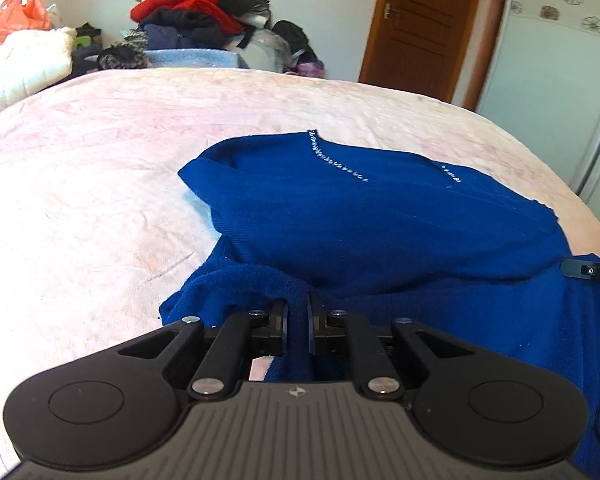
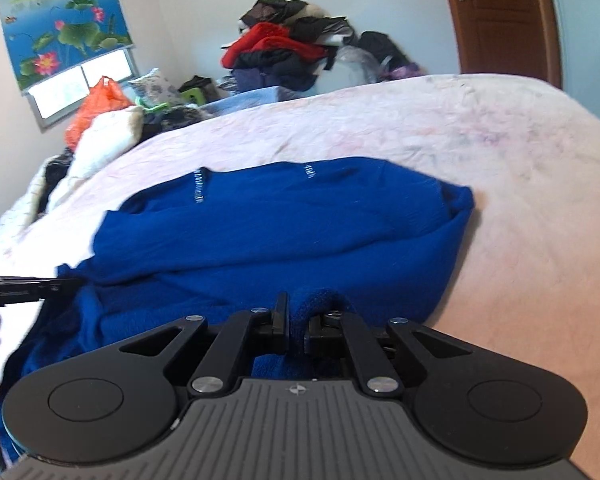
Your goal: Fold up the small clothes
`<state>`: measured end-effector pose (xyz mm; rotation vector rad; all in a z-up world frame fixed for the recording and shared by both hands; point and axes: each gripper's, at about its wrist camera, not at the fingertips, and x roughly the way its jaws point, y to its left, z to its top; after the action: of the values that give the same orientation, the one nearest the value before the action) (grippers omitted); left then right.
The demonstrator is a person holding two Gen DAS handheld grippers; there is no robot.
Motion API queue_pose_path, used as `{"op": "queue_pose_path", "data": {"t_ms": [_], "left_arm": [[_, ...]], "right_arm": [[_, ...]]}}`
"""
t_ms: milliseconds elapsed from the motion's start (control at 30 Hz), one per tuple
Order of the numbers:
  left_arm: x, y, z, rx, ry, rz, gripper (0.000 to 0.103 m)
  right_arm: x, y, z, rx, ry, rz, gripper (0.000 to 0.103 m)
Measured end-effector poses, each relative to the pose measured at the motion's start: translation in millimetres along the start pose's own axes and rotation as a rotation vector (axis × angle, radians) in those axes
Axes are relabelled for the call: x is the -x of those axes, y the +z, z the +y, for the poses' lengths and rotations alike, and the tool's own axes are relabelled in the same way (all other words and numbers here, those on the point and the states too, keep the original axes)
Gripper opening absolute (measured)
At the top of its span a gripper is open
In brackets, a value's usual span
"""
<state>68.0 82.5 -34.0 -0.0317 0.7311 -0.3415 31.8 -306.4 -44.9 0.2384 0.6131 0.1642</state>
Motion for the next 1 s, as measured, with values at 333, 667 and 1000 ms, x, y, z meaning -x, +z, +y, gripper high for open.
{"op": "queue_pose_path", "data": {"t_ms": [333,667,1000], "left_arm": [[29,-13,20,0.048,-0.009,0.025,0.082],[69,-61,58,0.183,-0.195,0.092,0.084],[104,-103,55,0.117,-0.4,0.102,0.086]], "right_arm": [[13,-21,-17,-0.17,0.028,-0.069,0.038],[69,-61,-30,-0.222,0.04,-0.01,0.069],[90,-90,-35,-0.331,0.412,0.125,0.073]]}}
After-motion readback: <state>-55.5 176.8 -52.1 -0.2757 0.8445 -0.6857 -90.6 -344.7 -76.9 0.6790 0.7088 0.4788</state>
